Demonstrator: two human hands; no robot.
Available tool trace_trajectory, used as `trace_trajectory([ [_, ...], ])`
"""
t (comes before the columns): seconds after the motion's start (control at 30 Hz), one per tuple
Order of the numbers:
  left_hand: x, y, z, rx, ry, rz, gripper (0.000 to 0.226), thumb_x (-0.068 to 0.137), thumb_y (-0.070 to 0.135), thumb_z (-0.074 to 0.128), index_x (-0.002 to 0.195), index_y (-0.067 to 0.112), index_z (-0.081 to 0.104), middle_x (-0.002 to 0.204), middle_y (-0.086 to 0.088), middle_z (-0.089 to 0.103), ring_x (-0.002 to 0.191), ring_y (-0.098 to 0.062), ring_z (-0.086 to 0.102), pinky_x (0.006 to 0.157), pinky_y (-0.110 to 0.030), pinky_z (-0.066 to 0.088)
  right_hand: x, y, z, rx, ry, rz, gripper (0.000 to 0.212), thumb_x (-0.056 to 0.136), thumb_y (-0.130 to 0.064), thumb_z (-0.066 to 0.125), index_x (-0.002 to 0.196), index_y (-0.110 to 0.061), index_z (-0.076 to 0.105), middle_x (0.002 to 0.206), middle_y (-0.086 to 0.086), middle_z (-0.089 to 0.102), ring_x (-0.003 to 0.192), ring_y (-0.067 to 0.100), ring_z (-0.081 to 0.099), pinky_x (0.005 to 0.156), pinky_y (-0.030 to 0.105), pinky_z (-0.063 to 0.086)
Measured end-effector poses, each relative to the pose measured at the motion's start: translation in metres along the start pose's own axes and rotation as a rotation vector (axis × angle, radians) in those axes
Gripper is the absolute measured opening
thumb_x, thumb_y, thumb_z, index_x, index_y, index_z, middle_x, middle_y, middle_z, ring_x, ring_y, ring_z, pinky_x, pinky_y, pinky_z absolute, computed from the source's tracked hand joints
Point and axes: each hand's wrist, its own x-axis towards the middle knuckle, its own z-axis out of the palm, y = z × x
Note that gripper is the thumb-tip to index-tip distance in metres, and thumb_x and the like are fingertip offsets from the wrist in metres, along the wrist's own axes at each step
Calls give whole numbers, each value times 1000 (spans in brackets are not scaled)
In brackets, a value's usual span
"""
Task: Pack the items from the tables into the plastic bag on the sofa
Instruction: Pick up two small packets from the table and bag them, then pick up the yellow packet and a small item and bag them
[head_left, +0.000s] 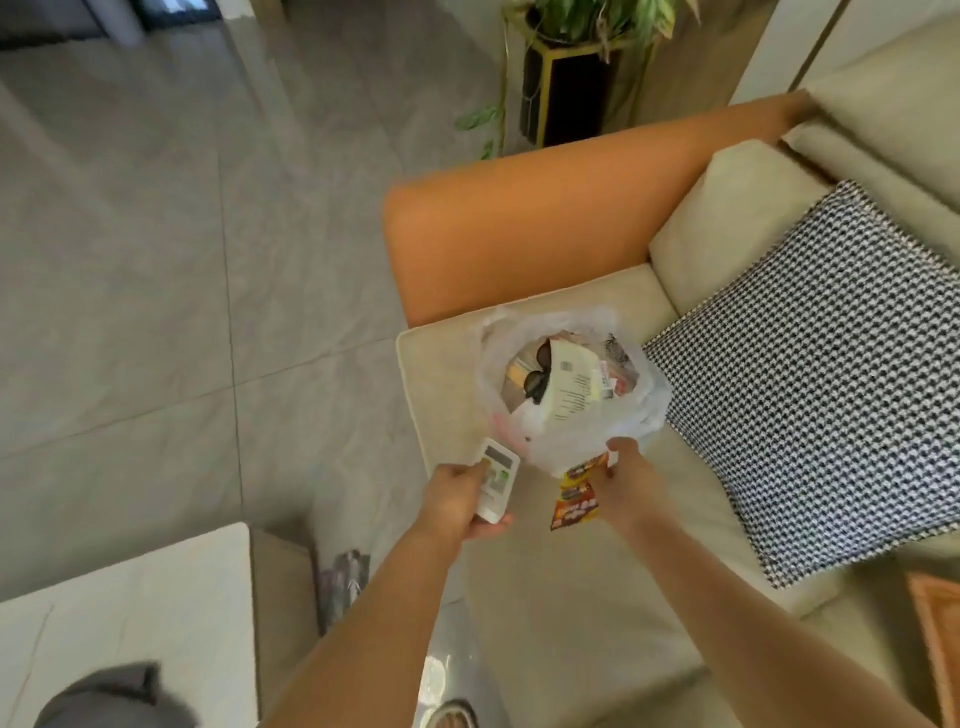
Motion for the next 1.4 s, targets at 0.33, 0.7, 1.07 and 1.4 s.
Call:
trace_trajectory([
  [0.33,73,74,65,150,-136,140,29,87,2,48,113,11,56,101,-15,63,89,-31,64,76,-44,59,91,-19,-11,560,80,193,39,95,-4,40,132,-13,34,113,13,58,95,38,66,86,50,55],
  [0.7,80,58,60,321,-173,90,16,90,1,50,97,14,56,96,-15,60,83,-26,57,66,-28,48,100,-5,29,366,-14,233,38,88,-6,49,126,-10,49,116,13,64,109,31,60,88,34,50],
  [1.07,29,-36,-8,726,-38,134,22,84,19,64,105,17,67,107,-8,65,99,-25,64,91,-31,51,15,11,45,-290,-235,-41,38,92,-21,46,129,-15,50,124,4,61,119,23,53,92,25,42],
  [1.4,-80,-133,-88,753,184,66,26,86,37,58,106,21,65,116,0,66,110,-18,61,95,-28,48,-106,7,111,-683,-429,-486,28,89,-33,51,108,-12,57,112,10,65,106,28,61,84,31,47],
])
